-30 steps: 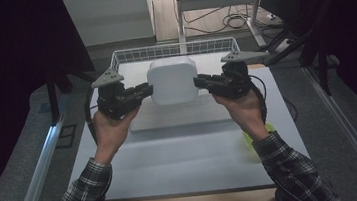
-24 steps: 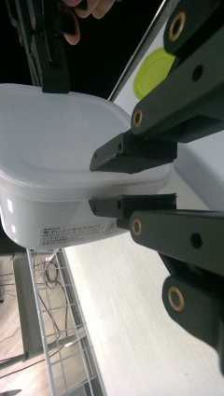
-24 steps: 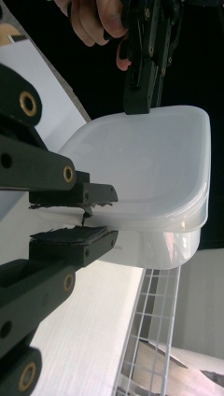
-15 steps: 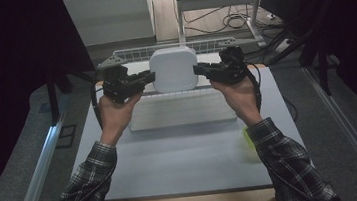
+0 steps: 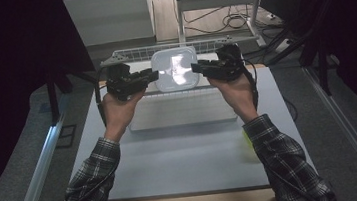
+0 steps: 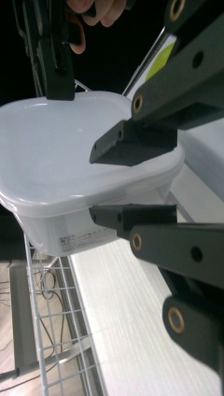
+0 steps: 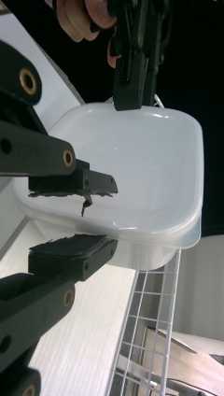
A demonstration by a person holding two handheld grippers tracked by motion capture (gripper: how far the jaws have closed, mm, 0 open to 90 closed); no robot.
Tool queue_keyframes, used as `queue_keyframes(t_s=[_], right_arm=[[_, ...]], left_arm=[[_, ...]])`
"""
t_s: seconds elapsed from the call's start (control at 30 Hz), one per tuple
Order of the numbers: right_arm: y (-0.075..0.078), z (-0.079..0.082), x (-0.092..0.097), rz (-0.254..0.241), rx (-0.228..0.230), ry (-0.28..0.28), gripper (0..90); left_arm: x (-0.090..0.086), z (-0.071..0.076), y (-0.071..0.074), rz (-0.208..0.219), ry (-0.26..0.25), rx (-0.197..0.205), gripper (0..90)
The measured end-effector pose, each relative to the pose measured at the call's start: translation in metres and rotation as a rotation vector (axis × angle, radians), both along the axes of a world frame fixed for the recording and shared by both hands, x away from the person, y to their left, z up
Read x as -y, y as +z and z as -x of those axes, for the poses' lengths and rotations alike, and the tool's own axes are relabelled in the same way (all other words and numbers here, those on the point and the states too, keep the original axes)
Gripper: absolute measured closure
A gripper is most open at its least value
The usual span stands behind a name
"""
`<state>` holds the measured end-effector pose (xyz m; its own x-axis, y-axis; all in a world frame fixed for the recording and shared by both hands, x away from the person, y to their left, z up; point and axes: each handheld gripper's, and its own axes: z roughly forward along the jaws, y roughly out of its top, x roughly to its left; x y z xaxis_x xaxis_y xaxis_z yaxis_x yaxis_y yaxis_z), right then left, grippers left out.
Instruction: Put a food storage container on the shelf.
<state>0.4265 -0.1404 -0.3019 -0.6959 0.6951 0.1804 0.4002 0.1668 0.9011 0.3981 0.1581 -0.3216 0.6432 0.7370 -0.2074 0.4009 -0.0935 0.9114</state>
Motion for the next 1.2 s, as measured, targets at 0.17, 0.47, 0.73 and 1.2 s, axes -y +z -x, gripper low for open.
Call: queue_keyframes(t_s=[0.17, 0.47, 0.73, 1.2], right_arm=[[-0.001, -0.003, -0.004, 0.019, 0.012, -0.004, 64.5], [-0.003, -0.010, -0.009, 0.037, 0.016, -0.022, 56.9], [-0.004, -0.016, -0.013, 0.067, 0.032, -0.064, 53.3], [-0.007, -0.026, -0.015, 0.055, 0.042, -0.110, 53.2]], left_arm=[[0.003, -0.006, 0.000, -0.017, 0.011, 0.005, 61.1], [0.005, -0.017, -0.002, 0.006, 0.017, -0.012, 56.0], [0.004, -0.027, -0.004, 0.032, 0.023, -0.042, 49.0], [0.007, -0.046, -0.004, -0.032, 0.084, -0.007, 45.9]])
